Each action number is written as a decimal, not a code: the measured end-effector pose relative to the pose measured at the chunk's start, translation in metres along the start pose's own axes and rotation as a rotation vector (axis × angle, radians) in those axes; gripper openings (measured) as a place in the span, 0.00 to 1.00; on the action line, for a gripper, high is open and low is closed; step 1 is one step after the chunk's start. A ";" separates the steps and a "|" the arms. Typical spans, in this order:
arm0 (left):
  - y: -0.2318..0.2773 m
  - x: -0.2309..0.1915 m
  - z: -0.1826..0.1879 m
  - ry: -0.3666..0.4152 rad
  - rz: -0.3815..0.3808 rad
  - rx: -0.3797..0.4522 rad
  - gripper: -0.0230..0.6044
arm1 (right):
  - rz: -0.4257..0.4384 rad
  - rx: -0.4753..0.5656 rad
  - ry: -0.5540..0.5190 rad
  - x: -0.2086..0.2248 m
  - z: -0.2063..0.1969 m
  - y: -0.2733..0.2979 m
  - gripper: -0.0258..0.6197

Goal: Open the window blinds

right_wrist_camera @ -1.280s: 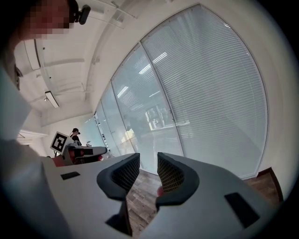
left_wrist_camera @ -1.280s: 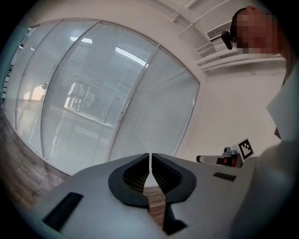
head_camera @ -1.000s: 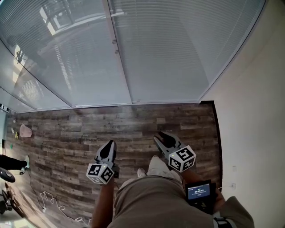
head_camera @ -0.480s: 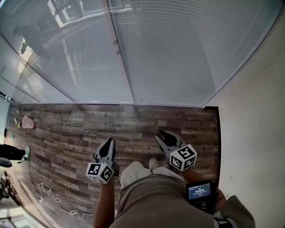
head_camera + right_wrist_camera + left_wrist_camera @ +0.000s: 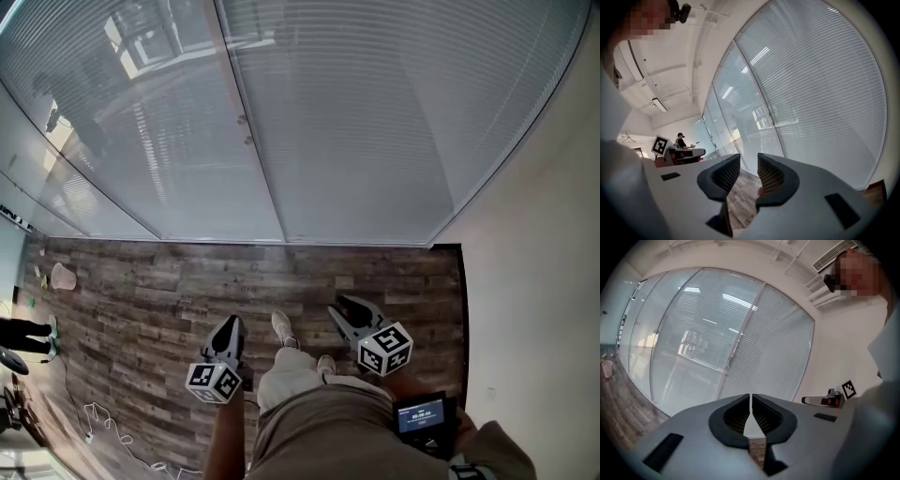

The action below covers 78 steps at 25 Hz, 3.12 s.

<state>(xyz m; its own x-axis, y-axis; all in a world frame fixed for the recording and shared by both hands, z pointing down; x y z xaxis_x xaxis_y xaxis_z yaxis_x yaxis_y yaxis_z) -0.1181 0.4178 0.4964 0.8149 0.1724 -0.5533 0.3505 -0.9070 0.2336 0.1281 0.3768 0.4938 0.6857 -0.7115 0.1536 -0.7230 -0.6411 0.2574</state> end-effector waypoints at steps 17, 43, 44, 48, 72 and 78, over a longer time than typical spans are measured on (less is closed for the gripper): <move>0.157 -0.042 0.126 0.013 -0.084 -0.045 0.09 | -0.117 0.007 0.009 0.097 0.079 0.108 0.22; 0.332 -0.161 0.210 0.011 -0.213 -0.075 0.09 | -0.089 0.046 -0.068 0.159 0.139 0.342 0.22; 0.335 -0.163 0.213 0.013 -0.218 -0.075 0.09 | -0.088 0.049 -0.077 0.160 0.143 0.348 0.22; 0.350 -0.175 0.223 0.009 -0.227 -0.071 0.09 | -0.077 0.047 -0.128 0.164 0.153 0.367 0.22; 0.444 -0.141 0.232 0.008 -0.162 -0.091 0.09 | -0.027 0.112 -0.101 0.260 0.194 0.386 0.22; 0.453 -0.126 0.239 -0.001 -0.118 -0.059 0.09 | 0.025 0.087 -0.134 0.277 0.209 0.383 0.22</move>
<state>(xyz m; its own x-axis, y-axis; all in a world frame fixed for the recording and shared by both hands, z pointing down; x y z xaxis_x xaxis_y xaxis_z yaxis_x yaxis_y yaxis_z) -0.1725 -0.1067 0.4814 0.7656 0.2765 -0.5808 0.4708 -0.8561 0.2132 0.0236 -0.1261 0.4351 0.6540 -0.7559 0.0285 -0.7483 -0.6410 0.1706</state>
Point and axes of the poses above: the fingertips, and each gripper's own axes: y forward along the fingers, x to its right, z out of its top, the point moved 2 cm from there along -y, backward along the fingers, and after that the axes turned 12 degrees about -y, right-handed, at the moved point
